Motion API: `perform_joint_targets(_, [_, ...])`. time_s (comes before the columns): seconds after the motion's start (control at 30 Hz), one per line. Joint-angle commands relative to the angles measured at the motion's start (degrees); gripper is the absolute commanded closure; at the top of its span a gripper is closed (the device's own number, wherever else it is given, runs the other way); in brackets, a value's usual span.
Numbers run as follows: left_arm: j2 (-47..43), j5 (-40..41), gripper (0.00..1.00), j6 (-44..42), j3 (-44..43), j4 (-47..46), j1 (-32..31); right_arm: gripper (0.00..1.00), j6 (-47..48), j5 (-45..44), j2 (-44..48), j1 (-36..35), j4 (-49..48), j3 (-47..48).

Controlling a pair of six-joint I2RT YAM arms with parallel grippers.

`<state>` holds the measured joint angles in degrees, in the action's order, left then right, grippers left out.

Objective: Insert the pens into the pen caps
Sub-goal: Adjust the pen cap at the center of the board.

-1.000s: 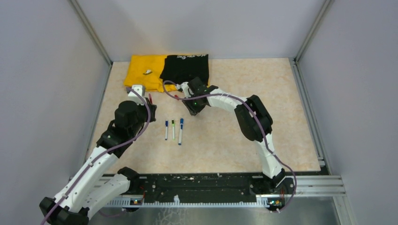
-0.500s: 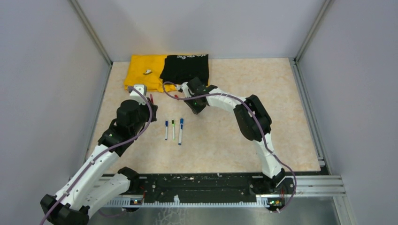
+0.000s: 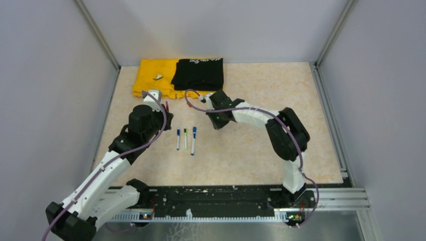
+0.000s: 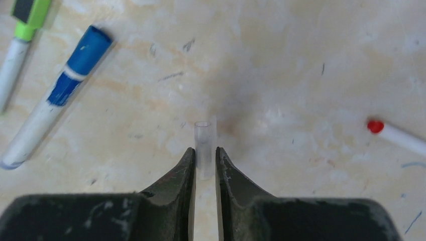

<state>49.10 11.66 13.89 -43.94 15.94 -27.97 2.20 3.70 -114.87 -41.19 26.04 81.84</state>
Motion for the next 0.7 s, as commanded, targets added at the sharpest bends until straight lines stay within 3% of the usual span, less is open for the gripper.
perform_joint_targets(0.0, [1.8, -7.44, 1.0, 1.54, -1.27, -4.12, 0.21, 0.99, -9.64, 5.09, 15.52, 0.98, -9.8, -8.12])
perform_joint_targets(0.27, [7.05, -33.52, 1.0, 1.97, -2.91, -13.53, 0.13, 0.98, -19.02, 22.06, 36.67, 3.04, -23.71, -24.58])
perform_joint_targets(0.47, [9.97, -45.06, 1.0, 1.61, -6.58, -15.5, -0.32, 0.99, -21.31, 29.65, 48.5, 3.04, -31.13, -29.85])
perform_joint_targets(0.67, [10.64, -51.77, 1.0, 1.61, -8.0, -19.14, -2.08, 1.0, -19.37, 31.93, 56.36, 3.1, -33.51, -31.96])
